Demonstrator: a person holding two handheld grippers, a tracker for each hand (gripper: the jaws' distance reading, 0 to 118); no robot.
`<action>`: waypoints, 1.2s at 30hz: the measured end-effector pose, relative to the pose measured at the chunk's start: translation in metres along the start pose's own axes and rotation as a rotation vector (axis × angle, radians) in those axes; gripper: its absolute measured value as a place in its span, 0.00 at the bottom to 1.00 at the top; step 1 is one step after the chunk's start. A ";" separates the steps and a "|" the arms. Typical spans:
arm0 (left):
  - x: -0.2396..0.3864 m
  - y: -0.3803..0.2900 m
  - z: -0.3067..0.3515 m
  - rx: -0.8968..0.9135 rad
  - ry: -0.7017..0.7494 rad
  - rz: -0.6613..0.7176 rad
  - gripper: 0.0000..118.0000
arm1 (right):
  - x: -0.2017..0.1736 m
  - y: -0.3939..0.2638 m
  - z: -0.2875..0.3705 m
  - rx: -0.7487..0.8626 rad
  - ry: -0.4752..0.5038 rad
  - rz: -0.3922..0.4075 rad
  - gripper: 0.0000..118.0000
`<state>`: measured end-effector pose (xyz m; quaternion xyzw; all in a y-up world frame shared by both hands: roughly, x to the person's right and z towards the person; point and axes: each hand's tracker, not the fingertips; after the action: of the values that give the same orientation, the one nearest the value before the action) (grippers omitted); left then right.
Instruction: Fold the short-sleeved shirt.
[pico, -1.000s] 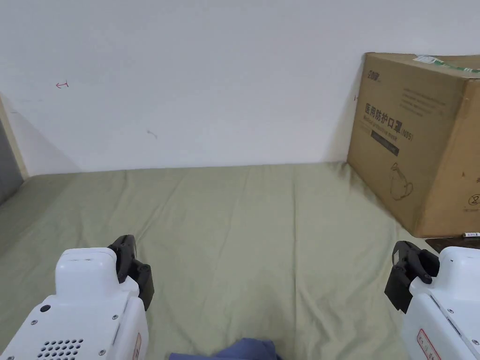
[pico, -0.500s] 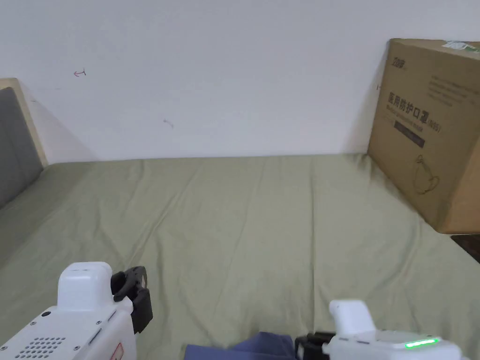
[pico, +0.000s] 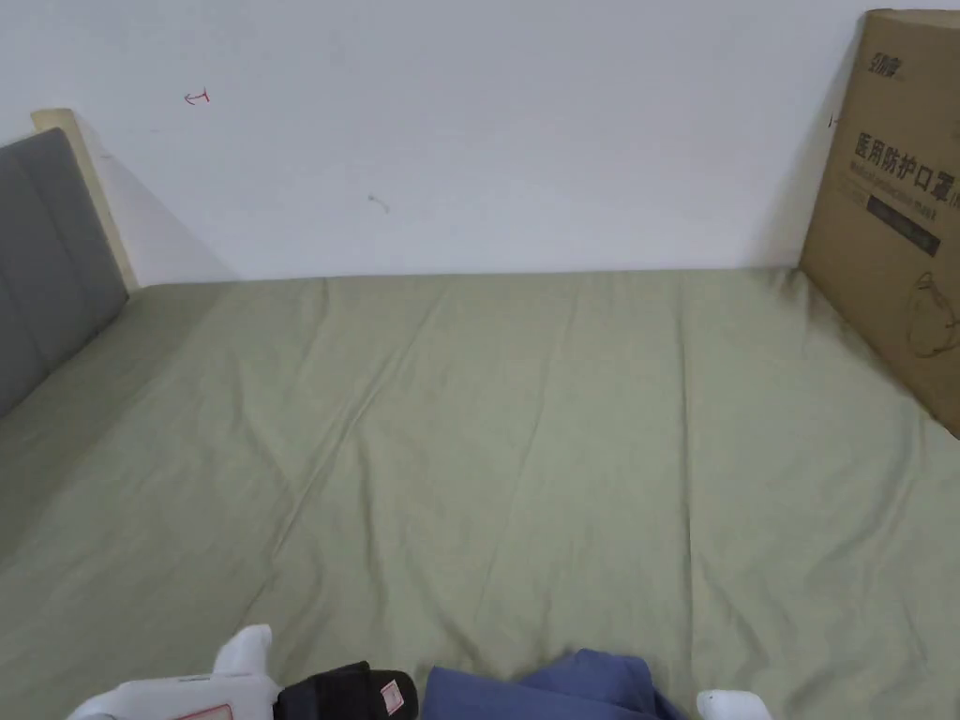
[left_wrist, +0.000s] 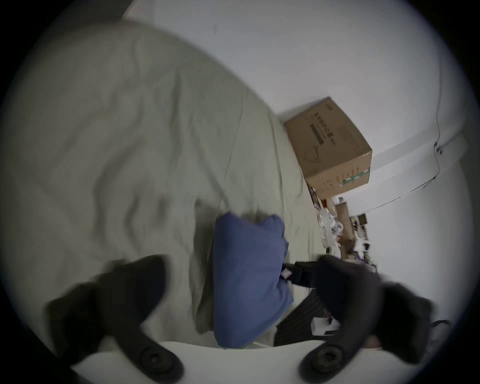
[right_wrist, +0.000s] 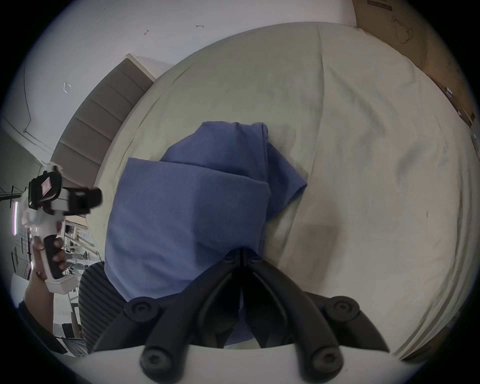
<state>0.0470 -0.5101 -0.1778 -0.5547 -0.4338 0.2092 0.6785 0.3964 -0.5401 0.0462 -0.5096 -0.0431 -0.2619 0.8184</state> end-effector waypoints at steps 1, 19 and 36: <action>-0.008 -0.003 -0.008 -0.025 -0.034 0.025 0.97 | -0.001 0.000 0.001 -0.002 -0.003 0.005 0.02; -0.067 -0.020 -0.089 -0.132 -0.140 0.087 0.18 | -0.001 -0.004 0.013 0.016 0.100 -0.091 0.02; -0.027 0.075 0.101 0.024 0.183 -0.211 0.15 | -0.044 0.001 0.103 0.192 -0.001 0.041 0.02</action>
<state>-0.0361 -0.4512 -0.2564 -0.5147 -0.4235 0.0903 0.7400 0.3793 -0.4343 0.0797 -0.4298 -0.0579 -0.2396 0.8686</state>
